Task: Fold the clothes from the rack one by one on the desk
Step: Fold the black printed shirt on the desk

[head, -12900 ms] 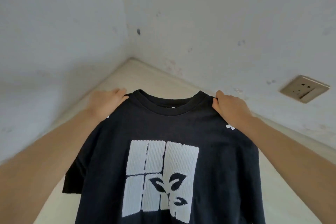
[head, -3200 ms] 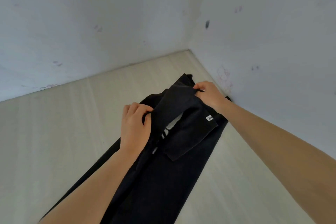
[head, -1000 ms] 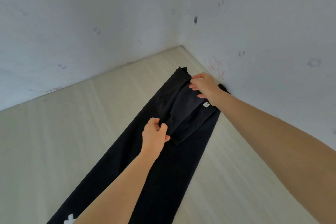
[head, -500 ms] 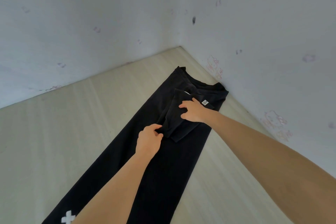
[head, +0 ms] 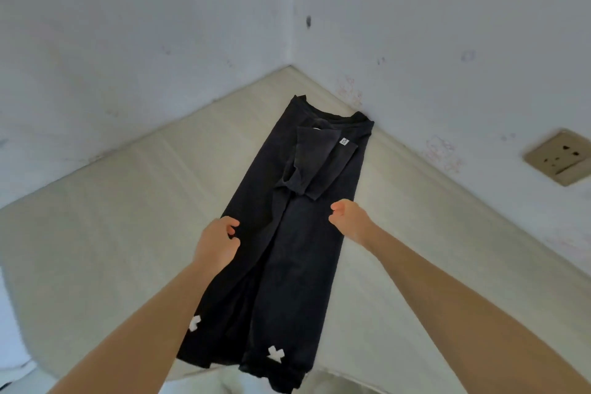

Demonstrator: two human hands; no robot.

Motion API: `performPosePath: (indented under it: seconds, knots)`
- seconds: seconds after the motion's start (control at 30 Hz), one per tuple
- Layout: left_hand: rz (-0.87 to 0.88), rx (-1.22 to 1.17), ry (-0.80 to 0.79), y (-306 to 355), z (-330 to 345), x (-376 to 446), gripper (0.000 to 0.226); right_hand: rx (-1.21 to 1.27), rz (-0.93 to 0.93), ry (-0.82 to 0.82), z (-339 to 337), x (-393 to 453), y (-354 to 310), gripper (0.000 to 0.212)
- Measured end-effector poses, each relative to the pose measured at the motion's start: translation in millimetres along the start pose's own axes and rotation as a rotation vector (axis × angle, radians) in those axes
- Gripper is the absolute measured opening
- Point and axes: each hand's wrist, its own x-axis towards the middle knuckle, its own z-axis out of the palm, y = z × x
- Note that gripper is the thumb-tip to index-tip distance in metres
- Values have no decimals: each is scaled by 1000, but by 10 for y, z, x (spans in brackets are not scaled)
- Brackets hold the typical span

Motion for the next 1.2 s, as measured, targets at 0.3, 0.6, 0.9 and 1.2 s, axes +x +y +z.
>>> performPosePath:
  seconds: [0.3,0.6,0.9,1.2]
  knots:
    - [79,132,-125,-951,-412,-409,35,437,343,221,1071,-1312,596,36]
    - [-13,34,-185,-1265,-457,-711,26,504,430,236,1710,-1880,684,19]
    - [28,-119,-240,-1280,-557,-898,13,295,362,247,1812,-2065,598,12]
    - [135,-361,-358,-941,-966,-882,21,491,228,382,1468,-2312,236,29]
